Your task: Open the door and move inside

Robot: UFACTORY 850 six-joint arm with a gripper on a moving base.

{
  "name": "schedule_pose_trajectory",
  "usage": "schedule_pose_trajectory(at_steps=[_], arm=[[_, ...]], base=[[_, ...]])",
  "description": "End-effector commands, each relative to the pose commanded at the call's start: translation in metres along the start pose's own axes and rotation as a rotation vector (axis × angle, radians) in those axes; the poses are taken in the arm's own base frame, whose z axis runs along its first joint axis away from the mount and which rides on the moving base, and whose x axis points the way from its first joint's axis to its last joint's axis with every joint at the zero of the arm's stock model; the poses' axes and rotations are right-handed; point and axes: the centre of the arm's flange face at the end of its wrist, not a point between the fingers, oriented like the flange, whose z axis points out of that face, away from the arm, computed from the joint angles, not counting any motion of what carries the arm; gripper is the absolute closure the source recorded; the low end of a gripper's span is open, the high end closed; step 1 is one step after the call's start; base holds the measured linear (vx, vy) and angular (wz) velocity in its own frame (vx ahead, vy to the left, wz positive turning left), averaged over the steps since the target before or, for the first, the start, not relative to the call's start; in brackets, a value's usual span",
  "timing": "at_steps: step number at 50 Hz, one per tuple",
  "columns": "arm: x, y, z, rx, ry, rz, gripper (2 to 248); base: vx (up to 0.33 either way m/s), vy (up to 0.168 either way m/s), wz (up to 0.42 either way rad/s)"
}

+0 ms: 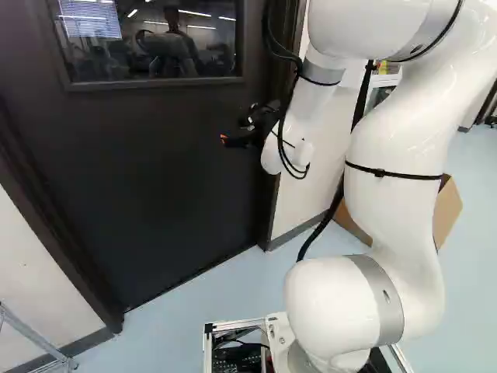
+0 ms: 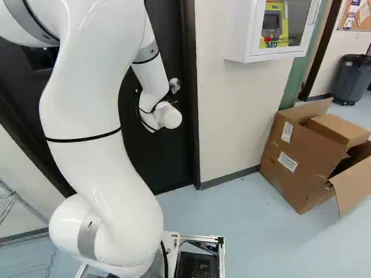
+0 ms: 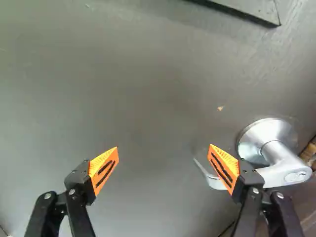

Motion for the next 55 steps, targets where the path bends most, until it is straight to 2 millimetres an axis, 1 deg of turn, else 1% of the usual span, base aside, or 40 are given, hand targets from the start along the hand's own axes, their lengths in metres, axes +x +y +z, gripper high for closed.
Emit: schedule_pose_trajectory(at_steps=[23,31,47,55], arm=[[0.024,0.008,0.001,-0.045,0.042,-0.012,3],[0.024,0.008,0.006,-0.060,0.033,-0.004,3],[0.021,0.009,0.024,-0.093,-0.006,0.023,3],[0.019,0.006,0.029,-0.093,-0.016,0.029,3]], base=[[0.000,0.000,0.000],[0.000,0.000,0.000],[0.000,0.000,0.000],[0.000,0.000,0.000]])
